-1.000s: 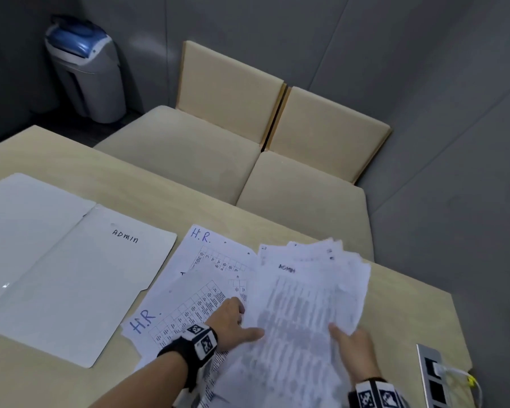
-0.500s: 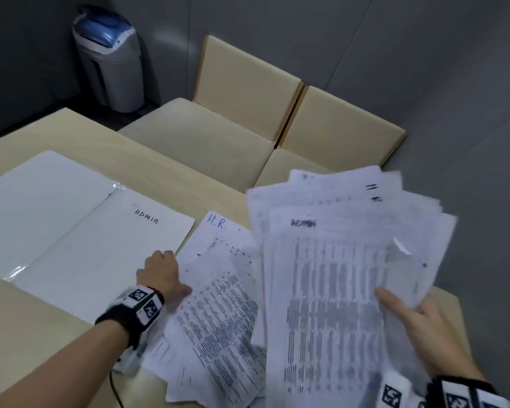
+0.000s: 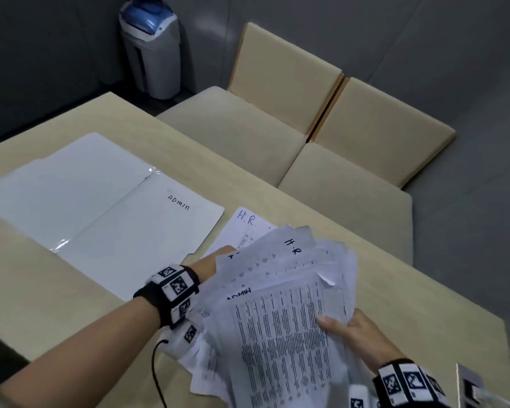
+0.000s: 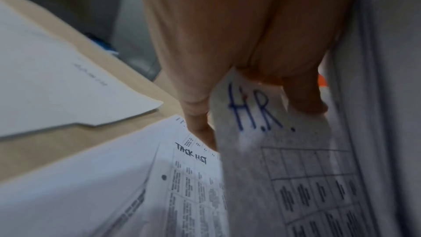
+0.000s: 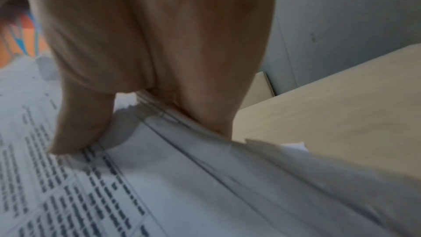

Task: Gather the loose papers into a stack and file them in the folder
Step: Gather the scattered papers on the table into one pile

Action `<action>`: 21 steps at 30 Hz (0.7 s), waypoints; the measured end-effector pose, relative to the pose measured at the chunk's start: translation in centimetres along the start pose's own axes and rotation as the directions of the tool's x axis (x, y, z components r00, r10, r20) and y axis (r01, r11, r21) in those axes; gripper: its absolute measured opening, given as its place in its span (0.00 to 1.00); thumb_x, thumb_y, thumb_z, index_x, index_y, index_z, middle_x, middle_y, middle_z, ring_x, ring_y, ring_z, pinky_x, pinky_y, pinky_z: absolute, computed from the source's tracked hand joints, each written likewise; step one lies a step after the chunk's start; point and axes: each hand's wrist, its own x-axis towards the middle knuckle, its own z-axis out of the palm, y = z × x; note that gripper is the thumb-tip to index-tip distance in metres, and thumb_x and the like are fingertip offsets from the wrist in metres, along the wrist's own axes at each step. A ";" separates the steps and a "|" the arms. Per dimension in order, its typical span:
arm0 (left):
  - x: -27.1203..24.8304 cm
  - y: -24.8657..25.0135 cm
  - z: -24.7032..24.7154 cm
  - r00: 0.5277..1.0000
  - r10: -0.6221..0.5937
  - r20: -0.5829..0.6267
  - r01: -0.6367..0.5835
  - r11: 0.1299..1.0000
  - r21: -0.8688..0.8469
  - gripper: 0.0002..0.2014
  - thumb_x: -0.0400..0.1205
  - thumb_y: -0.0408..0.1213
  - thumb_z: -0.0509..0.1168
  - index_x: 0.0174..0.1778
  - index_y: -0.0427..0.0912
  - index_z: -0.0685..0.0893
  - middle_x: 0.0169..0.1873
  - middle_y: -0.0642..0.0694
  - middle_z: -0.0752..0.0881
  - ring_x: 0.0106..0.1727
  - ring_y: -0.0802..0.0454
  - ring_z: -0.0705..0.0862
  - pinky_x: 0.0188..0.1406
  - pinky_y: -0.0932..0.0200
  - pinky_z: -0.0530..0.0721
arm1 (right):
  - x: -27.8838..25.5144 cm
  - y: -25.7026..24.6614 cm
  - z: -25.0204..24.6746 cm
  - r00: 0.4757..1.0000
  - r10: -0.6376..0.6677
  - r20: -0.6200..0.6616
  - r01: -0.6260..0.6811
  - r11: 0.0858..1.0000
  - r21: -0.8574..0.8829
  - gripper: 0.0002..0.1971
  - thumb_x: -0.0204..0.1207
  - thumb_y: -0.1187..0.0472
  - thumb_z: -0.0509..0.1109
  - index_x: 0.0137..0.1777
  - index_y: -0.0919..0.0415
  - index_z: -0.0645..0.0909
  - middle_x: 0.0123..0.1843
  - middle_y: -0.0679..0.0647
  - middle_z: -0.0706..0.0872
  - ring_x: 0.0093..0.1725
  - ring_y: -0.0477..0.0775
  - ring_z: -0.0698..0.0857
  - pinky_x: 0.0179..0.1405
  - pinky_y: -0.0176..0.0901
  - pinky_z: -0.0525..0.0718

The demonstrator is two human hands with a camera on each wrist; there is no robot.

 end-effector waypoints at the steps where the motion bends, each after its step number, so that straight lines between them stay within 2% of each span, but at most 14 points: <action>1: 0.4 -0.1 0.2 0.999 0.027 -0.028 -0.027 1.000 0.000 0.08 0.81 0.32 0.65 0.37 0.45 0.81 0.30 0.60 0.82 0.31 0.66 0.79 0.36 0.70 0.77 | -0.4 0.4 -0.3 0.999 0.005 -0.036 -0.003 0.999 0.044 0.26 0.66 0.48 0.83 0.59 0.64 0.90 0.52 0.63 0.95 0.54 0.65 0.93 0.65 0.71 0.84; 3: 0.9 -0.5 0.0 0.970 0.042 -0.239 -0.059 0.996 -0.061 0.09 0.84 0.40 0.66 0.49 0.40 0.89 0.40 0.54 0.91 0.42 0.59 0.88 0.49 0.60 0.84 | -1.5 1.2 -1.2 0.986 0.028 -0.167 0.002 0.984 0.176 0.24 0.64 0.50 0.85 0.54 0.67 0.91 0.48 0.62 0.96 0.50 0.64 0.95 0.59 0.69 0.88; 5: 1.5 -2.2 -1.0 0.874 -0.028 -0.486 0.092 0.990 0.109 0.19 0.83 0.52 0.63 0.54 0.40 0.86 0.49 0.46 0.91 0.52 0.47 0.88 0.56 0.52 0.83 | -2.1 2.6 -3.0 0.966 0.023 -0.258 0.084 0.914 0.396 0.24 0.72 0.53 0.79 0.59 0.73 0.86 0.41 0.55 0.97 0.41 0.52 0.96 0.45 0.50 0.94; 6: 1.4 -3.2 -1.3 0.845 -0.065 -0.532 0.207 0.955 0.212 0.19 0.83 0.54 0.63 0.53 0.39 0.85 0.50 0.44 0.90 0.52 0.45 0.87 0.54 0.52 0.83 | -1.5 4.0 -4.0 0.946 0.002 -0.325 0.153 0.879 0.452 0.36 0.74 0.46 0.73 0.67 0.81 0.78 0.41 0.58 0.96 0.43 0.50 0.95 0.44 0.43 0.94; 7: 1.3 -4.1 -1.2 0.841 -0.101 -0.532 0.286 0.917 0.278 0.18 0.82 0.53 0.64 0.53 0.40 0.83 0.50 0.44 0.89 0.52 0.44 0.86 0.51 0.53 0.82 | -1.4 4.0 -5.0 0.827 -0.015 -0.562 0.311 0.844 0.436 0.53 0.74 0.33 0.65 0.74 0.87 0.66 0.50 0.70 0.94 0.55 0.57 0.93 0.53 0.45 0.92; 8: 1.2 -5.1 -1.0 0.848 -0.121 -0.515 0.325 0.887 0.327 0.18 0.80 0.52 0.66 0.54 0.40 0.83 0.50 0.44 0.88 0.51 0.44 0.86 0.50 0.54 0.82 | -1.0 4.4 -4.5 0.849 0.110 -0.518 0.382 0.551 0.742 0.57 0.78 0.29 0.54 0.77 0.90 0.57 0.61 0.89 0.80 0.69 0.74 0.82 0.70 0.62 0.83; 9: 1.0 -5.5 -0.4 0.859 -0.118 -0.498 0.334 0.866 0.371 0.18 0.79 0.51 0.68 0.54 0.40 0.82 0.51 0.44 0.86 0.52 0.44 0.85 0.51 0.54 0.82 | -1.7 3.4 -4.7 0.892 0.294 -0.344 0.303 0.176 0.936 0.47 0.86 0.38 0.48 0.74 0.91 0.61 0.62 0.93 0.71 0.71 0.81 0.72 0.67 0.78 0.78; 10: 0.9 -6.0 0.3 0.865 -0.091 -0.493 0.322 0.855 0.406 0.19 0.78 0.51 0.68 0.54 0.39 0.82 0.52 0.44 0.85 0.52 0.45 0.85 0.52 0.53 0.82 | -2.1 3.3 -4.8 0.806 0.414 -0.422 0.309 0.313 0.898 0.32 0.91 0.53 0.47 0.65 0.90 0.69 0.53 0.93 0.76 0.66 0.83 0.76 0.64 0.69 0.83; 11: 0.9 -6.4 1.0 0.874 -0.080 -0.480 0.310 0.852 0.422 0.19 0.78 0.50 0.68 0.55 0.39 0.82 0.52 0.44 0.83 0.52 0.45 0.84 0.53 0.53 0.82 | -3.2 1.6 -3.4 0.809 0.239 -0.537 0.258 0.677 0.689 0.20 0.90 0.64 0.51 0.60 0.84 0.74 0.45 0.82 0.87 0.54 0.75 0.89 0.49 0.57 0.92; 13: 0.9 -6.9 2.9 0.882 -0.052 -0.468 0.277 0.862 0.424 0.20 0.78 0.49 0.67 0.59 0.39 0.81 0.54 0.42 0.81 0.54 0.44 0.83 0.55 0.53 0.81 | -2.9 1.5 -1.5 0.896 0.217 -0.387 0.138 0.692 0.709 0.11 0.83 0.69 0.65 0.63 0.72 0.81 0.34 0.60 0.94 0.30 0.53 0.94 0.24 0.43 0.91; 14: 0.9 -6.9 3.8 0.884 -0.029 -0.467 0.250 0.873 0.419 0.20 0.79 0.49 0.66 0.60 0.39 0.82 0.55 0.41 0.81 0.55 0.43 0.83 0.55 0.53 0.81 | -1.8 2.7 -1.0 0.912 0.225 -0.343 0.060 0.754 0.654 0.15 0.78 0.67 0.74 0.63 0.71 0.82 0.35 0.58 0.94 0.27 0.49 0.93 0.21 0.40 0.89; 16: 1.2 -7.0 5.5 0.893 0.003 -0.450 0.183 0.911 0.370 0.16 0.82 0.51 0.62 0.52 0.43 0.85 0.49 0.40 0.84 0.50 0.41 0.85 0.54 0.52 0.83 | 0.3 5.1 1.0 0.920 0.255 -0.296 -0.116 0.902 0.416 0.32 0.61 0.59 0.87 0.63 0.73 0.83 0.45 0.60 0.94 0.35 0.53 0.95 0.32 0.44 0.92; 18: 1.2 -6.9 6.9 0.911 0.030 -0.411 0.115 0.939 0.324 0.17 0.85 0.53 0.55 0.35 0.48 0.78 0.38 0.43 0.82 0.42 0.40 0.83 0.44 0.51 0.81 | 1.6 6.6 3.3 0.928 0.222 -0.299 -0.112 0.932 0.345 0.29 0.62 0.61 0.87 0.64 0.65 0.84 0.57 0.60 0.92 0.51 0.59 0.92 0.57 0.55 0.88; 21: 0.7 -6.0 8.5 0.934 0.053 -0.352 0.028 0.975 0.222 0.23 0.87 0.58 0.48 0.52 0.45 0.81 0.49 0.45 0.86 0.53 0.43 0.85 0.51 0.53 0.79 | 2.5 7.3 5.1 0.895 0.159 -0.417 -0.073 0.974 0.214 0.26 0.71 0.67 0.81 0.66 0.56 0.75 0.64 0.52 0.82 0.62 0.54 0.80 0.69 0.51 0.75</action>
